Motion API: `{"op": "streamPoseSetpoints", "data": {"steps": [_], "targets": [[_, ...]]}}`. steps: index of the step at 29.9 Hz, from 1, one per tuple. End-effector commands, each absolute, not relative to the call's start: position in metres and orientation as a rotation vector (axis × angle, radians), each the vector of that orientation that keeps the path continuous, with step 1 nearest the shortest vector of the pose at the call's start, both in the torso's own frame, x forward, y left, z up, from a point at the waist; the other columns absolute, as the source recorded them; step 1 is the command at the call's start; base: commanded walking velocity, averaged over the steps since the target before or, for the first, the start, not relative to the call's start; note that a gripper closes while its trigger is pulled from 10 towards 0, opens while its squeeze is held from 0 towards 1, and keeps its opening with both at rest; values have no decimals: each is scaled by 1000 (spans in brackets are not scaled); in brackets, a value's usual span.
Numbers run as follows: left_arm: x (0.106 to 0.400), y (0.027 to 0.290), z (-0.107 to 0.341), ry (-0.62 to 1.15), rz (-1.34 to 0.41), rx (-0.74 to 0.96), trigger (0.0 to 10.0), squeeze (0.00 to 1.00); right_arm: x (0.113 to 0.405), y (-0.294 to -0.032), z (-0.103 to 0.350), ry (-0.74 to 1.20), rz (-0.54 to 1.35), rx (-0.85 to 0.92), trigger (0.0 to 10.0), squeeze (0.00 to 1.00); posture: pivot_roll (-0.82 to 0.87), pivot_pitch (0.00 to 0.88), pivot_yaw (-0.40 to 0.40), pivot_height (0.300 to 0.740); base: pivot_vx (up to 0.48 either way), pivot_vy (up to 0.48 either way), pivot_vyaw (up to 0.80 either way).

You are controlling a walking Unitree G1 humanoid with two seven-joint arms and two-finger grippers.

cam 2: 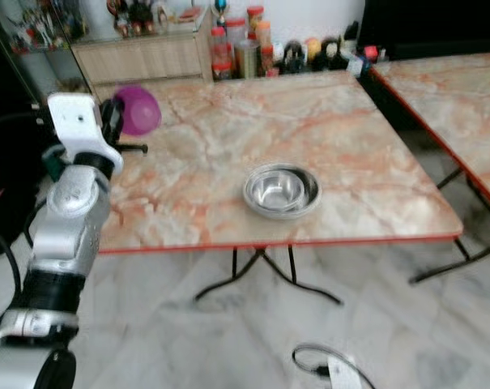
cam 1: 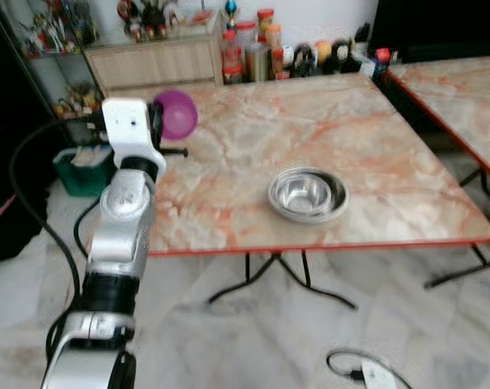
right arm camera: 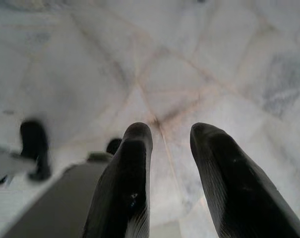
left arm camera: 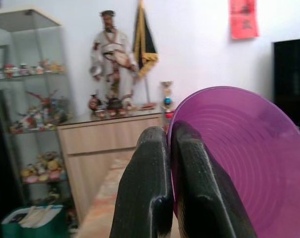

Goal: Setting the table

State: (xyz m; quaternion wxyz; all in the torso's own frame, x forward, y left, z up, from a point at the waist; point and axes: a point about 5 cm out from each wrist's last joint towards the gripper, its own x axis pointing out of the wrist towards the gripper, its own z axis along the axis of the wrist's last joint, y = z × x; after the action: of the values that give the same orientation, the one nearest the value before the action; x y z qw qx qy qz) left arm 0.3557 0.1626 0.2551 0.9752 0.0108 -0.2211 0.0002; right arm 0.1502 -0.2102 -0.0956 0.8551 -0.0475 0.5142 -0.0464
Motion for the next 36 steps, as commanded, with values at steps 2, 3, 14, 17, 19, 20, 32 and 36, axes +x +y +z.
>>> {"op": "streamPoseSetpoints", "data": {"steps": [2,3,14,17,19,20,32,36], "targets": [[354,171,260,-461,23,37,10000,0,154,-201,-96,1071,-75,-91,10000,0,-3,20,53,740,382,0,0],[354,171,260,-460,22,37,10000,0,154,-201,-96,1072,-75,-92,10000,0,-2,19,52,740,375,0,0],[361,153,218,-184,-141,86,10000,0,154,-201,-96,1078,-75,-101,10000,0,-2,20,53,740,383,0,0],[362,153,215,-153,-139,66,10000,0,154,-201,-96,1080,-74,-102,10000,0,-2,20,53,740,385,0,0],[363,153,213,-129,-140,56,10000,0,154,-201,-96,1081,-73,-103,10000,0,-3,20,53,740,379,0,0],[364,154,210,-100,-141,70,10000,0,154,-201,-96,1082,-72,-104,10000,0,-3,20,53,740,386,0,0],[361,151,193,52,-201,119,10000,0,153,-201,-96,1089,-66,-110,10000,0,0,25,54,740,347,0,0],[361,147,191,78,-235,135,10000,0,153,-201,-96,1088,-66,-108,10000,0,-1,26,55,740,70,0,0]]}}
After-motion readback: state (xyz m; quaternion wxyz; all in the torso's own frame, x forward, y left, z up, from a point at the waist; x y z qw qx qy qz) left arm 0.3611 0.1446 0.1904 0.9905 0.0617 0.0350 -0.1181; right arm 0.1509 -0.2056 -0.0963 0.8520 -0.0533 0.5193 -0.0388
